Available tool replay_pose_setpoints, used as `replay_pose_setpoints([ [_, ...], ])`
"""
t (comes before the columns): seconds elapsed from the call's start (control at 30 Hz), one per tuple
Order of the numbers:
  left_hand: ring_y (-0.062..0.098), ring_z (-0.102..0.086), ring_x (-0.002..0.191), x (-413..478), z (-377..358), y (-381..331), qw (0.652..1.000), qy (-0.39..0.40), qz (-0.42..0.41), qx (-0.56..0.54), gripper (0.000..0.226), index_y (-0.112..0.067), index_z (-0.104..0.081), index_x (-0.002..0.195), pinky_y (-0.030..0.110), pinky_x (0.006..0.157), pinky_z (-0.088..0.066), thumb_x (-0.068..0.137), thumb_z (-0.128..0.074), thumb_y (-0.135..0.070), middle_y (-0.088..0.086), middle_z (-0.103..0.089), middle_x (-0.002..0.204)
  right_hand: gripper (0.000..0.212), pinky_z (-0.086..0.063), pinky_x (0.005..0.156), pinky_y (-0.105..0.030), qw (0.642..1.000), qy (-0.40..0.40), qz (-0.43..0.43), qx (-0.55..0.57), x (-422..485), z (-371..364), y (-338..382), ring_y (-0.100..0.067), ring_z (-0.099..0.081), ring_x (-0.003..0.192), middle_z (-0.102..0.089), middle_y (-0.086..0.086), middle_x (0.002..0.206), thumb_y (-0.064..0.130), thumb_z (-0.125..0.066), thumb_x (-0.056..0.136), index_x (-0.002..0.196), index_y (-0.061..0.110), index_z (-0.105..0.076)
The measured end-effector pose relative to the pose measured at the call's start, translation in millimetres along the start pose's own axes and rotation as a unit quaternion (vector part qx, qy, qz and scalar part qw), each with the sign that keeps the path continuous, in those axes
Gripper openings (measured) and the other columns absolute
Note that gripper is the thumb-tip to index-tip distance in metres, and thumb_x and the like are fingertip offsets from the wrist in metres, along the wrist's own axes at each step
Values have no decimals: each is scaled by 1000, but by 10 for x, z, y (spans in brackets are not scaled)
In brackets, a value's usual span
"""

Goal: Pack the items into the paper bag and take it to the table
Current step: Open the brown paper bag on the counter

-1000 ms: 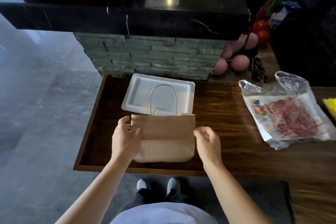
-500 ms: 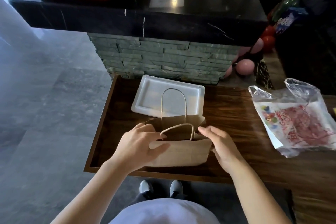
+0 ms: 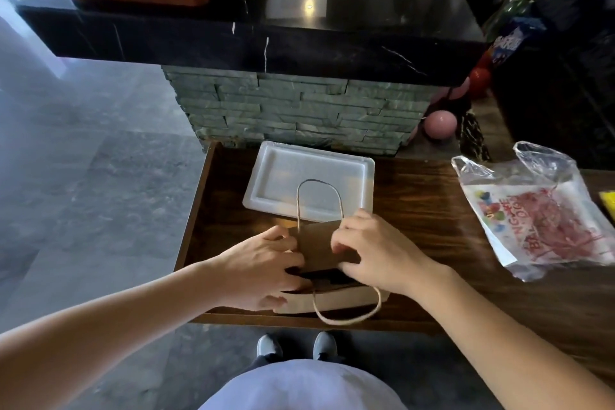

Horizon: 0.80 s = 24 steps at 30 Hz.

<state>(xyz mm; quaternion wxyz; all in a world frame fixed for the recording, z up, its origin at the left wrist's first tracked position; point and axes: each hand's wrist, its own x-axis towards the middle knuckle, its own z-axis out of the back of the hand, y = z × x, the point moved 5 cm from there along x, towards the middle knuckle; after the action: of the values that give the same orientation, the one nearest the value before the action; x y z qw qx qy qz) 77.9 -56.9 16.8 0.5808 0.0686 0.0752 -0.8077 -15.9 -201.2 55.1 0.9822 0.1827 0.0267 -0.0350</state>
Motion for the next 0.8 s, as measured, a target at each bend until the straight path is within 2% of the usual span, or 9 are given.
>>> replay_pose_setpoints([
  [0.1,19,-51,108,39,-31,-25,999,26,-11,-16,41,-31,-66,121,35,100,-39,87,-57,-53,-6,-65,114,17,-52,79,-33,997,75,20,-19,76,-107,103,-16,-56,91,-68,3,94,27,-71,80,97,23,-72],
  [0.17,19,-51,104,66,-18,-43,999,33,-9,-28,40,-28,-69,116,35,94,-45,88,-56,-53,-4,-64,109,16,-54,78,-39,988,150,1,-28,131,-176,140,-19,-61,87,-69,2,90,23,-64,83,97,24,-70],
  [0.23,19,-52,100,94,6,-79,999,37,-14,-24,38,-26,-71,109,34,88,-47,88,-56,-53,-3,-63,104,21,-54,69,-39,963,259,-41,-69,191,-270,146,-24,-62,82,-66,-2,87,13,-59,84,100,22,-67],
  [0.3,20,-53,95,122,19,-140,999,47,-21,-16,37,-24,-73,102,34,84,-47,86,-57,-53,-2,-62,100,26,-49,59,-32,924,366,-74,-85,235,-343,143,-25,-61,81,-63,-4,89,7,-58,84,107,18,-67],
  [0.37,20,-53,90,141,36,-209,998,62,-26,-3,37,-23,-74,94,35,80,-45,85,-57,-55,-2,-61,96,29,-51,63,-32,900,417,-94,-82,275,-337,154,-25,-61,87,-63,-5,97,10,-65,83,112,16,-66],
  [0.5,24,-54,86,140,86,-248,996,87,-15,30,41,-20,-75,94,38,78,-48,82,-57,-55,2,-61,98,64,-55,78,-34,882,440,-117,-120,311,-283,107,-25,-62,97,-64,-7,113,25,-84,71,128,18,-56],
  [0.57,26,-55,87,124,103,-231,993,103,-6,49,44,-18,-73,102,41,80,-50,81,-60,-54,6,-62,102,92,-54,84,-36,884,433,-112,-137,311,-308,60,-28,-61,106,-61,-8,123,29,-88,66,143,21,-39],
  [0.67,28,-57,88,105,127,-196,989,123,2,83,37,-17,-73,101,42,84,-47,80,-67,-47,6,-65,99,134,-45,102,-50,884,426,-129,-146,283,-340,-40,-39,-42,130,-37,-14,148,34,-92,57,153,37,2],
  [0.8,27,-56,92,71,194,-90,984,148,3,102,24,-21,-73,95,42,88,-42,85,-65,-41,1,-71,94,150,-30,111,-60,883,420,-139,-155,235,-382,-143,-45,-11,143,-2,-10,163,42,-94,51,145,48,23],
])
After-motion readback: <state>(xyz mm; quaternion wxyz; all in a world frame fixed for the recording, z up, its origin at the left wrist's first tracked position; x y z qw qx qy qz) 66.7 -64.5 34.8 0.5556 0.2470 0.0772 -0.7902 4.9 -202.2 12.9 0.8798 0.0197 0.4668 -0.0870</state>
